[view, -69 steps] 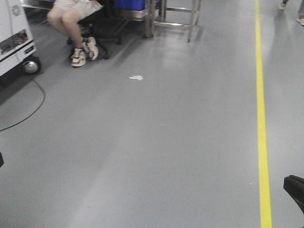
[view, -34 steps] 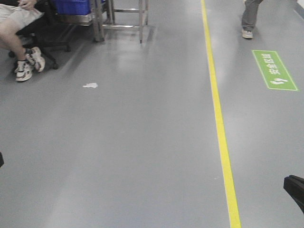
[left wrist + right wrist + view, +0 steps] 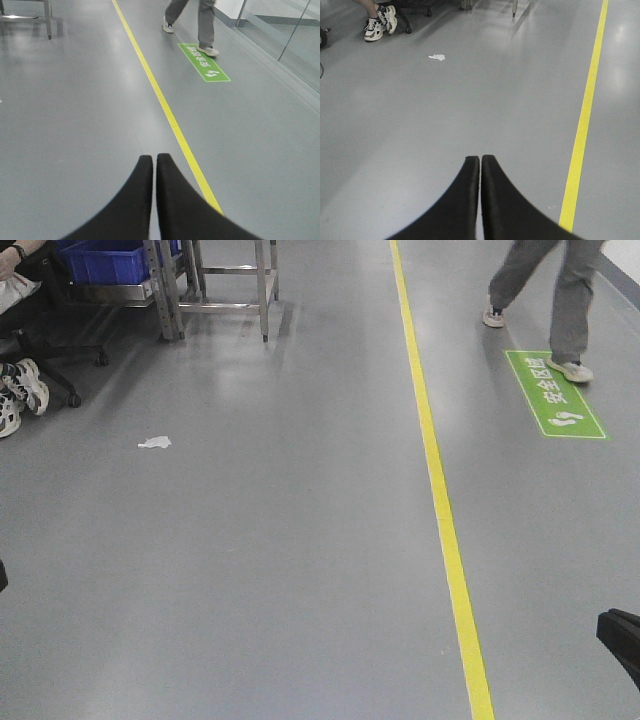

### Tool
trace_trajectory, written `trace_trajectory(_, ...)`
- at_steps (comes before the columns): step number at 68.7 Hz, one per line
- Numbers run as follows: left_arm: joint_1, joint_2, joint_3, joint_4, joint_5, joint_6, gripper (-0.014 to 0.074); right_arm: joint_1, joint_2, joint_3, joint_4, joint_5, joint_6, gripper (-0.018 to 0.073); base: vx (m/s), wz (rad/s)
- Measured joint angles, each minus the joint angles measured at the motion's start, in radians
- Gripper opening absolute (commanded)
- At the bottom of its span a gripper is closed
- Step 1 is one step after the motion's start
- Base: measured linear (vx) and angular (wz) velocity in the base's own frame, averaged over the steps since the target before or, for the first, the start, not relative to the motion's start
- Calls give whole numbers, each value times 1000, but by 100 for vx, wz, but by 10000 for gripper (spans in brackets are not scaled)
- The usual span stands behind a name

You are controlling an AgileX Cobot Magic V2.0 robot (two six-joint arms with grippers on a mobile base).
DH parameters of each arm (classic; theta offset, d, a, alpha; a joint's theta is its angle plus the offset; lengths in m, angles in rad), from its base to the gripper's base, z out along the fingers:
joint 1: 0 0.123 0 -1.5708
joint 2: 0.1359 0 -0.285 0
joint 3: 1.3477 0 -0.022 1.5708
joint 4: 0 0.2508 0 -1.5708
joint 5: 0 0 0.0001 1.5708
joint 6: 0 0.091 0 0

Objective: Move and align brake pads A on conveyor
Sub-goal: 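Drive along the yellow floor line toward the steel table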

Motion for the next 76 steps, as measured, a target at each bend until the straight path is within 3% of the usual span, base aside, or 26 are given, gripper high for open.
trace_trajectory(76, 0, 0, 0, 0, 0, 0, -6, 0, 0, 0, 0, 0, 0, -10, 42, -2)
